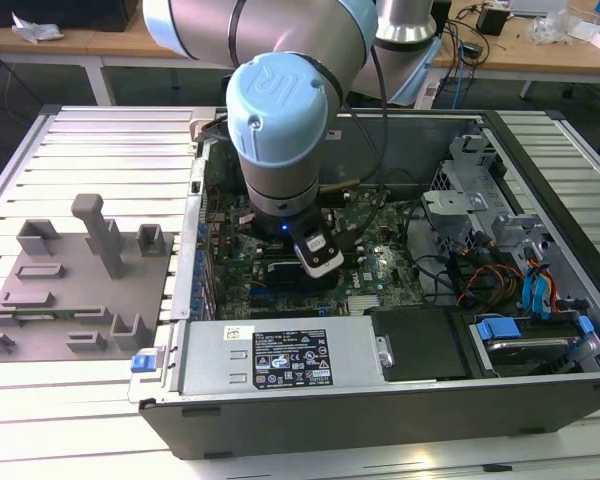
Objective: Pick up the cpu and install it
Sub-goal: 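Install the second cpu locking lever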
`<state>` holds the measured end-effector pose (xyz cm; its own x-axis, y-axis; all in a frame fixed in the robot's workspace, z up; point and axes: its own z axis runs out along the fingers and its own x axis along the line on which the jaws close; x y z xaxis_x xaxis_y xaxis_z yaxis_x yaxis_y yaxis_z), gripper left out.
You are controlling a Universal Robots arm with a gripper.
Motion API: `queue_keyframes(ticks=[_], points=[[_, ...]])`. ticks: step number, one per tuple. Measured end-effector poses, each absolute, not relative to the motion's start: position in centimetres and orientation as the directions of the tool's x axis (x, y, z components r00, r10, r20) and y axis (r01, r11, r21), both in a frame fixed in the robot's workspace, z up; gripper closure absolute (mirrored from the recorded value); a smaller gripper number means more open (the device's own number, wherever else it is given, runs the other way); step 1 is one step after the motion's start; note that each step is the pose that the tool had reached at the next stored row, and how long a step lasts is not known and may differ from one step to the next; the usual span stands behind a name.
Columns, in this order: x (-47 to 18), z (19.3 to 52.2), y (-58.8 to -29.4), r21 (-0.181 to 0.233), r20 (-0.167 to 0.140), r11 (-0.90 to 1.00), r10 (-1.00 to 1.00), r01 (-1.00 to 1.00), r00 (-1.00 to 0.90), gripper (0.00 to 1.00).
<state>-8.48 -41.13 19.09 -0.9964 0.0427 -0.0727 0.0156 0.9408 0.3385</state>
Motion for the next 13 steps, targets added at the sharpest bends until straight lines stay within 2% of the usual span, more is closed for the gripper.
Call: queue_keyframes(ticks=[9, 12, 13], points=[[-8.4, 20.8, -41.1, 0.335, -0.073, 0.942, 0.043, 0.016, -0.996, 0.89], [-8.3, 21.7, -41.1, 0.323, -0.073, 0.946, 0.042, 0.017, -0.996, 0.89], [-8.2, 21.9, -41.1, 0.305, -0.071, 0.952, 0.042, 0.018, -0.997, 0.89]])
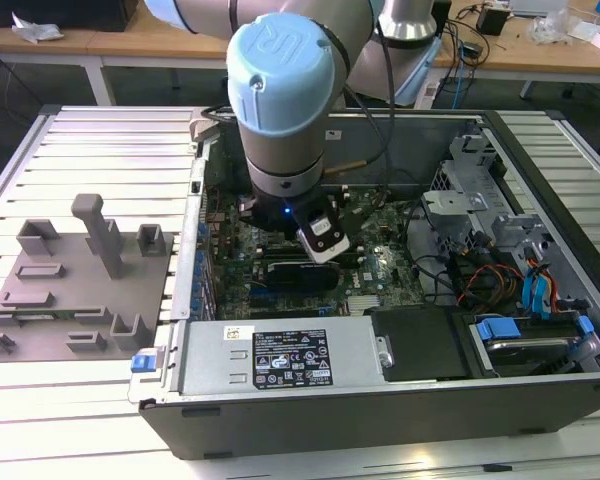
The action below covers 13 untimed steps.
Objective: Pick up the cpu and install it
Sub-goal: 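Install the second cpu locking lever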
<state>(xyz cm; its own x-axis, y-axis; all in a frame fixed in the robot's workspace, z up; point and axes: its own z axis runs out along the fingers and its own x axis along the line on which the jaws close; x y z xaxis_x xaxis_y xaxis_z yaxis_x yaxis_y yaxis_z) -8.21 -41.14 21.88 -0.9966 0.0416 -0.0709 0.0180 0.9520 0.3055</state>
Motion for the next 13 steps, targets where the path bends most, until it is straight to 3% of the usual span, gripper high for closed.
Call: queue_keyframes(ticks=[3, 13], points=[[-7.9, 22.0, -41.1, 0.234, -0.063, 0.972, 0.039, 0.023, -0.997, 0.89], [-6.4, 21.9, -38.1, 0.22, -0.063, 0.975, 0.042, 0.027, -0.997, 0.89]])
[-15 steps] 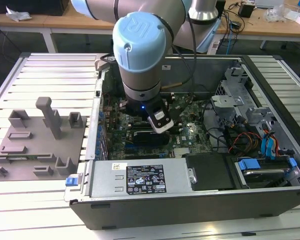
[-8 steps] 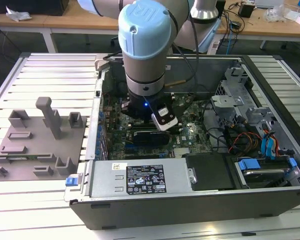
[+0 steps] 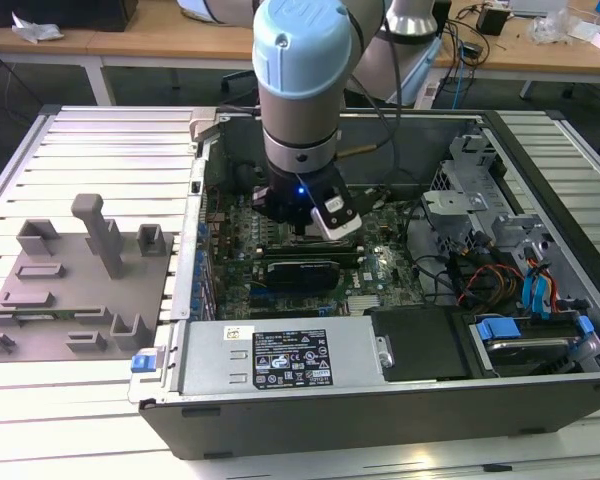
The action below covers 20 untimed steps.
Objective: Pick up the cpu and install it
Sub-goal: 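Install the second cpu locking lever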
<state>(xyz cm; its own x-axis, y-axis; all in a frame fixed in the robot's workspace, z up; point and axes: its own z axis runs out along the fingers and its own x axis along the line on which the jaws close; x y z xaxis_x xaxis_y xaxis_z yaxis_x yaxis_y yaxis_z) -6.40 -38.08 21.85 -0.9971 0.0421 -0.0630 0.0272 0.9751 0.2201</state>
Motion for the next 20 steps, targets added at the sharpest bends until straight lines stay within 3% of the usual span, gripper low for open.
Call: queue_keyframes(ticks=[20], points=[[-4.2, 23.3, -36.1, 0.183, -0.062, 0.983, 0.042, 0.03, -0.997, 0.89]])
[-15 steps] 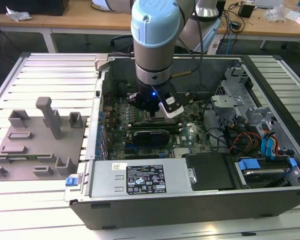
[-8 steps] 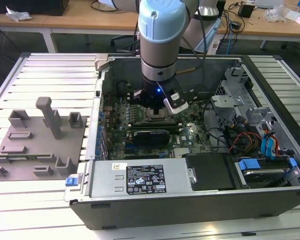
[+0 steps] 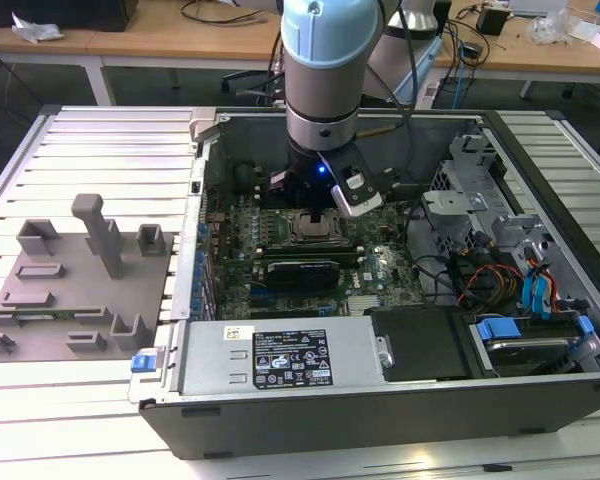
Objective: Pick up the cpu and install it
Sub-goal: 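Install the second cpu locking lever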
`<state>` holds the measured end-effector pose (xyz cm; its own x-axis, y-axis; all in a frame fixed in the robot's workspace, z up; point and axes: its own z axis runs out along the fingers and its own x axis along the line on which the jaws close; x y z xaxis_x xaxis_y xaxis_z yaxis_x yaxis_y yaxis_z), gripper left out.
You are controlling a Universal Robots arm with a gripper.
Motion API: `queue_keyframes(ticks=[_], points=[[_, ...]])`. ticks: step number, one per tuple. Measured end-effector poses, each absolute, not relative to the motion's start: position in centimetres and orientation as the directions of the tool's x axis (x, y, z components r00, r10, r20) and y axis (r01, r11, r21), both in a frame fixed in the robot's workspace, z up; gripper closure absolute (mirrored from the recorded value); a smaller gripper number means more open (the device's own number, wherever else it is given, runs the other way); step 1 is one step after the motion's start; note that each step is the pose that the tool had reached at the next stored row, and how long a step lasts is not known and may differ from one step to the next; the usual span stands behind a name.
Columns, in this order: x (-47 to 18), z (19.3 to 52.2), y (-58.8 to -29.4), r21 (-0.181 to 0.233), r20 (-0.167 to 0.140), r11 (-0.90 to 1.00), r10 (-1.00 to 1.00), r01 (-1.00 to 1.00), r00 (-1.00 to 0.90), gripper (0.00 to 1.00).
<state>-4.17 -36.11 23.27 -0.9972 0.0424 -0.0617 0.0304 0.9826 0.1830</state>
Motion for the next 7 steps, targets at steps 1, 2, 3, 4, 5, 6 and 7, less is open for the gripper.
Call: queue_keyframes(ticks=[1, 2, 3, 4, 5, 6, 7], points=[[-4.16, 23.36, -36.1, 0.182, -0.062, 0.983, 0.042, 0.03, -0.997, 0.89], [-4.16, 23.36, -36.1, 0.182, -0.062, 0.983, 0.042, 0.03, -0.997, 0.89], [-4.16, 23.37, -36.11, 0.182, -0.062, 0.983, 0.042, 0.03, -0.997, 0.89], [-4.16, 23.37, -36.11, 0.182, -0.062, 0.983, 0.042, 0.03, -0.997, 0.89], [-4.16, 23.37, -36.11, 0.182, -0.062, 0.983, 0.042, 0.03, -0.997, 0.89], [-4.16, 23.37, -36.11, 0.182, -0.062, 0.983, 0.042, 0.03, -0.997, 0.89], [-4.16, 23.37, -36.11, 0.182, -0.062, 0.983, 0.042, 0.03, -0.997, 0.89]])
